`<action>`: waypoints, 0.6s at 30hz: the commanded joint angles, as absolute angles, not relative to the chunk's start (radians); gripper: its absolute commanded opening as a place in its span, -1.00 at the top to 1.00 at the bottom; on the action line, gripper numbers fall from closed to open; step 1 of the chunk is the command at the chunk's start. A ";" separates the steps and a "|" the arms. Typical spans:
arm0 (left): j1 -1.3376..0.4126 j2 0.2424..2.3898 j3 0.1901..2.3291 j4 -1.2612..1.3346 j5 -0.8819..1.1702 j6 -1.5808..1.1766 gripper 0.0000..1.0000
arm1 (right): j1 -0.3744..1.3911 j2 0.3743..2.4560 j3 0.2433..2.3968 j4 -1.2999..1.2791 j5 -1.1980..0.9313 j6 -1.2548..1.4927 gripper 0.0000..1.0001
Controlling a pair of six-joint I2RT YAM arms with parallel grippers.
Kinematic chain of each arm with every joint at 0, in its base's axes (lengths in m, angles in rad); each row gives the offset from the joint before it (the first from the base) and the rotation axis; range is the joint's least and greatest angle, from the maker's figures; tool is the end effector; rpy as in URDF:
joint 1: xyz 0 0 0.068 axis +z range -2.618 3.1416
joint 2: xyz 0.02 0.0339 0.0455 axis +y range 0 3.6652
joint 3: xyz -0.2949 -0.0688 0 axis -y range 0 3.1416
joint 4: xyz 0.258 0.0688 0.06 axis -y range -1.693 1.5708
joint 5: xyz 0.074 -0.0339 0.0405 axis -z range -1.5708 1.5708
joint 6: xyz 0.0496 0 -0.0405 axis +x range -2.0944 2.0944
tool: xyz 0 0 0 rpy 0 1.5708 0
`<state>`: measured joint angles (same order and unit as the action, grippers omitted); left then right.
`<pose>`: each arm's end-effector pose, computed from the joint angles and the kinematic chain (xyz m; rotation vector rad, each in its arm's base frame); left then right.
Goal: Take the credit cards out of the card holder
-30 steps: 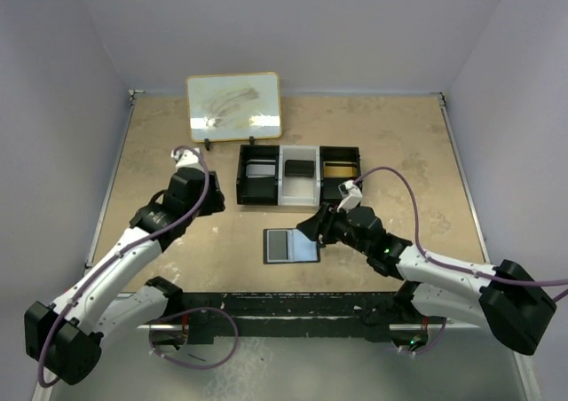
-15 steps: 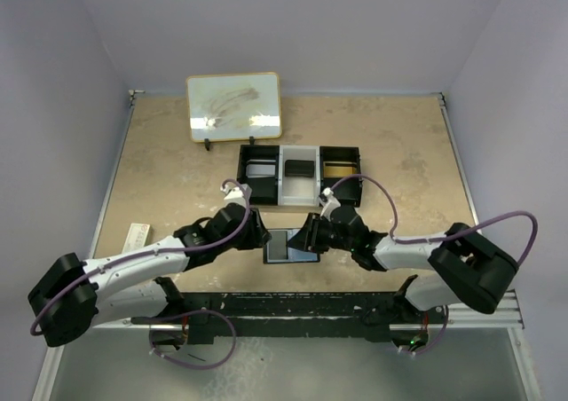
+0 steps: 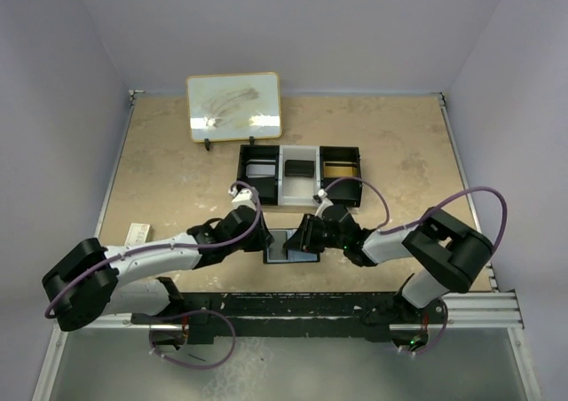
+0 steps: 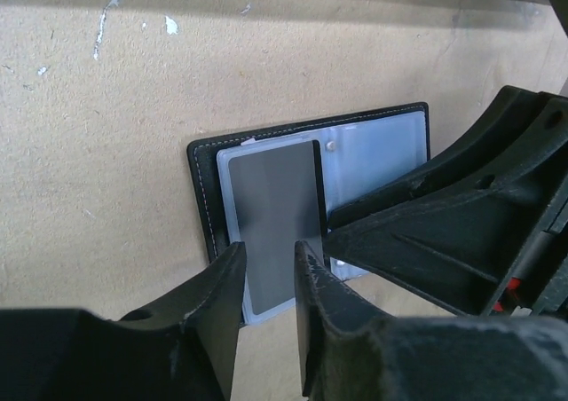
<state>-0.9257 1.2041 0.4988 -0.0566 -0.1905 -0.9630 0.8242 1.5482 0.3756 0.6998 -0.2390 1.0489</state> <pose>0.1508 -0.1848 0.1825 -0.1446 2.4264 -0.7061 0.1798 0.2116 0.1381 0.0914 2.3407 1.3174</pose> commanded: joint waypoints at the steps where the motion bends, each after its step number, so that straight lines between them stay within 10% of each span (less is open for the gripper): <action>1: -0.938 1.233 0.495 0.001 -0.207 -0.970 0.55 | 0.827 1.599 0.384 0.753 -0.255 1.080 0.36; 18: -0.971 1.292 0.444 -0.004 -0.224 -0.989 0.87 | 0.825 1.674 0.318 0.939 -0.281 1.178 0.59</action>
